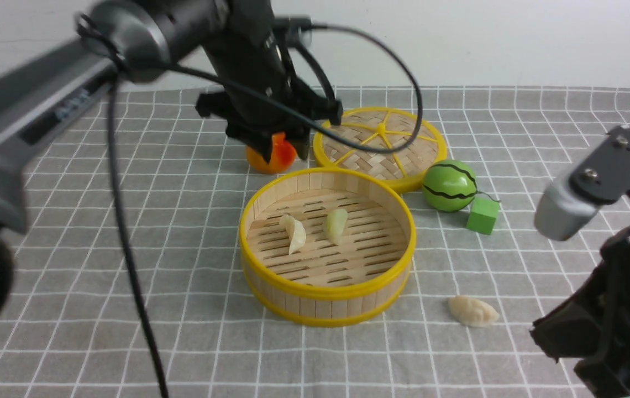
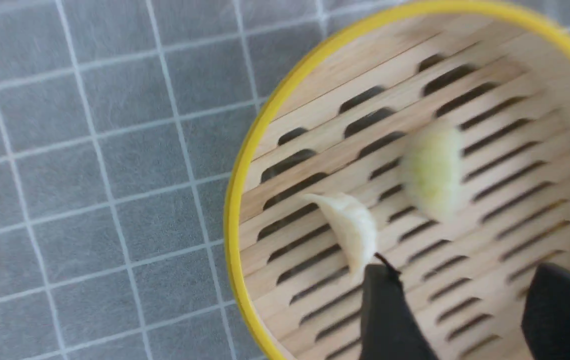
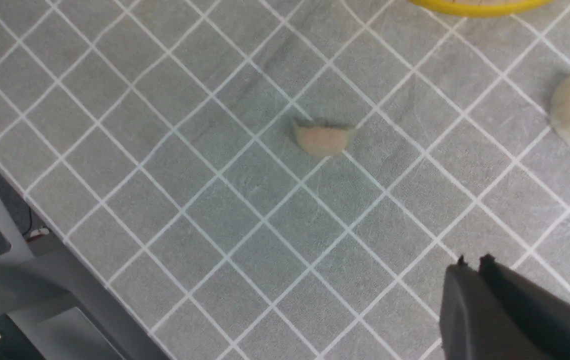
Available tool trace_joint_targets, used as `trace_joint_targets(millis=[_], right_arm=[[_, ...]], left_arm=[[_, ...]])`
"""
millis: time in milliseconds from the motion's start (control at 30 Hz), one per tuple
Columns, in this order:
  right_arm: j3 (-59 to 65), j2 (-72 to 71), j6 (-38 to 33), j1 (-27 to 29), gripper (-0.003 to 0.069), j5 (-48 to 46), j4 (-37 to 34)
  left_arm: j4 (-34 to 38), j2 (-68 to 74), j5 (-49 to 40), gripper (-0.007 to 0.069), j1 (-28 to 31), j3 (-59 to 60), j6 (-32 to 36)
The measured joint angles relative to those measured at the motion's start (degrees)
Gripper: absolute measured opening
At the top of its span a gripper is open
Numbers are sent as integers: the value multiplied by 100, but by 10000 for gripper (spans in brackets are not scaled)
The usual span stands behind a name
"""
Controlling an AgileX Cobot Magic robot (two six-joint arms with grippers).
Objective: Put the dumplings into the steamer on the table with the grey tablecloth.
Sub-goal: 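Reach for and grasp a dumpling lying on the table beside the steamer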
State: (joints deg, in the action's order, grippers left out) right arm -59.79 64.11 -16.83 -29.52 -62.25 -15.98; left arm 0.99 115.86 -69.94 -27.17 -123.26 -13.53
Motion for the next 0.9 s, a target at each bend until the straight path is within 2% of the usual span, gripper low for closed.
trace_joint_targets(millis=[200,267,300,433,533,600,633,700,733,767,867,900], right_arm=[[-4,581,-11,-777,-6,135,103],[-16,778,-11,-1015,-6,281,186],[-15,892,-11,-1139,-5,362,219],[-20,1351,-11,-1453,2,667,217],[-20,1708,-11,-1524,36,861,120],[-20,1902,-11,-1522,77,972,120],[-20,2029,-11,-1522,111,1045,120],[-27,2345,2,-1522,226,1248,146],[-27,2372,11,-1522,237,1263,145],[-28,2598,67,-1522,332,1412,171],[-33,3011,199,-1522,501,1694,288],[-33,3041,211,-1522,524,1730,304]], left_arm=[[85,-1424,-128,64,0,-5,239],[155,-1793,-128,6,0,153,265],[204,-2000,-128,-14,0,306,285],[382,-2792,-133,-14,0,1219,356],[395,-3428,-133,-14,0,2151,457],[395,-3777,-133,-14,0,2666,477],[395,-3999,-133,-14,0,2979,488],[395,-4521,-133,-14,0,3669,552],[395,-4563,-133,-14,0,3723,553],[395,-4893,-133,-14,0,4126,612],[368,-5418,-133,-14,0,4715,698],[368,-5486,-133,-14,0,4751,706]])
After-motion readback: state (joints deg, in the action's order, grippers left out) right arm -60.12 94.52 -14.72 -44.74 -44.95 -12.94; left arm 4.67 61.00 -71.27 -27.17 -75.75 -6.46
